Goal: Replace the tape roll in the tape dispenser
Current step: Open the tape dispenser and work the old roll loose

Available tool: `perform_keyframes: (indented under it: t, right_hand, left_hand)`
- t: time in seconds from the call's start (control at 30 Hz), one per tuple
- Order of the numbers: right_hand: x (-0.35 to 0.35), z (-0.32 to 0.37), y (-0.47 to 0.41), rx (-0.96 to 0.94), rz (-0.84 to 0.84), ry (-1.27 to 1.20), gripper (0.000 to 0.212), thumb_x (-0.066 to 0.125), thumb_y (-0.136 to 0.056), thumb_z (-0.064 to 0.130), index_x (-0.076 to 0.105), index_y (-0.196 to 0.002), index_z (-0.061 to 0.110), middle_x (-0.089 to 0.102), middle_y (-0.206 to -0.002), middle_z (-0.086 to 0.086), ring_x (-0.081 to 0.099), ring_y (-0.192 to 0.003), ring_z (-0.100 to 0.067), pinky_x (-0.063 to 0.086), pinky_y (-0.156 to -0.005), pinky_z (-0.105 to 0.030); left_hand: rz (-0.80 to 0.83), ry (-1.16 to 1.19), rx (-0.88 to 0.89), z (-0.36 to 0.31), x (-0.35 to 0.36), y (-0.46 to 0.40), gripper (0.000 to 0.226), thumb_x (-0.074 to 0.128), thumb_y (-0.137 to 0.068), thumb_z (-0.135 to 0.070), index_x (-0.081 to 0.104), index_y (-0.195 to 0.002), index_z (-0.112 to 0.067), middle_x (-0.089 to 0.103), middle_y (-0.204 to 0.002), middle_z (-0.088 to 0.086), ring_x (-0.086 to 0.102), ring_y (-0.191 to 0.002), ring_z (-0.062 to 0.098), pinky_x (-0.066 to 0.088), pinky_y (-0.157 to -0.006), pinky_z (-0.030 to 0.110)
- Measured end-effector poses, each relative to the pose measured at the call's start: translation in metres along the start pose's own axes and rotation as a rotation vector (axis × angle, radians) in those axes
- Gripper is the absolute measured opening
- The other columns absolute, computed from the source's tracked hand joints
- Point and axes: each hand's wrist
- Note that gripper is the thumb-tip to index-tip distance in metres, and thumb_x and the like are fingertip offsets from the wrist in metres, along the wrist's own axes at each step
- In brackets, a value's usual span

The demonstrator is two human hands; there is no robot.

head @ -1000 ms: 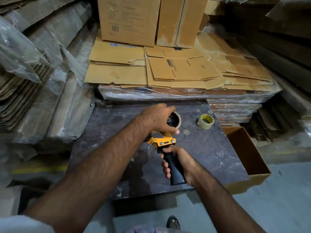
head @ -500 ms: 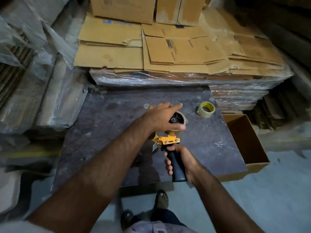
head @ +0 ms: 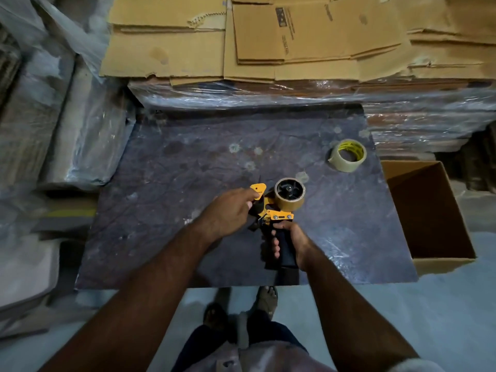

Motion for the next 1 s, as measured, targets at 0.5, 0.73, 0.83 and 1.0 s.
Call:
perform_keyframes:
  t: [0.5,0.73,0.83,1.0]
  right_hand:
    - [-0.032,0.018,-0.002,-0.212,-0.386,0.667,0.039,0.069,-0.086,0.043,0.07,-0.1,0.007,0.071,-0.085,-0.01,0.066,-0.072,-0.022,0.053,-0.057,-0.03]
    - [-0.059,0.094,-0.002,-0.51,-0.65,0.698,0.022,0.067,-0.078,0.036,0.063,-0.081,0.015,0.07,-0.069,-0.006,0.073,-0.07,-0.029,0.062,-0.074,-0.05]
    - [-0.054,0.113,-0.021,-0.483,-0.643,0.768,0.03,0.071,-0.076,0.042,0.065,-0.086,0.015,0.074,-0.074,-0.009,0.074,-0.076,-0.029,0.061,-0.079,-0.049]
    - [-0.045,0.12,-0.038,-0.391,-0.622,0.933,0.027,0.07,-0.086,0.033,0.073,-0.09,0.007,0.078,-0.084,-0.016,0.075,-0.085,-0.032,0.06,-0.086,-0.046]
  left_hand:
    - [-0.006,-0.055,-0.061,-0.018,0.018,-0.031,0.03,0.058,-0.097,-0.032,0.062,-0.124,-0.02,0.066,-0.119,0.002,0.059,-0.111,0.023,0.048,-0.097,0.048]
    - [-0.063,0.078,-0.108,-0.023,0.021,-0.078,0.028,0.059,-0.096,-0.029,0.064,-0.122,-0.02,0.069,-0.123,0.0,0.063,-0.113,0.019,0.051,-0.099,0.041]
    - [0.002,0.158,-0.152,-0.017,0.027,-0.104,0.027,0.052,-0.099,-0.02,0.063,-0.124,-0.019,0.071,-0.122,0.004,0.067,-0.11,0.02,0.055,-0.096,0.04]
    - [0.113,0.073,-0.153,-0.009,0.034,-0.132,0.034,0.053,-0.1,-0.021,0.058,-0.133,-0.018,0.067,-0.131,0.006,0.062,-0.119,0.026,0.05,-0.103,0.043]
Point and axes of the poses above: each hand's wrist, its own y-axis away from the middle knuckle, its own x-axis out of the palm, z = x × y
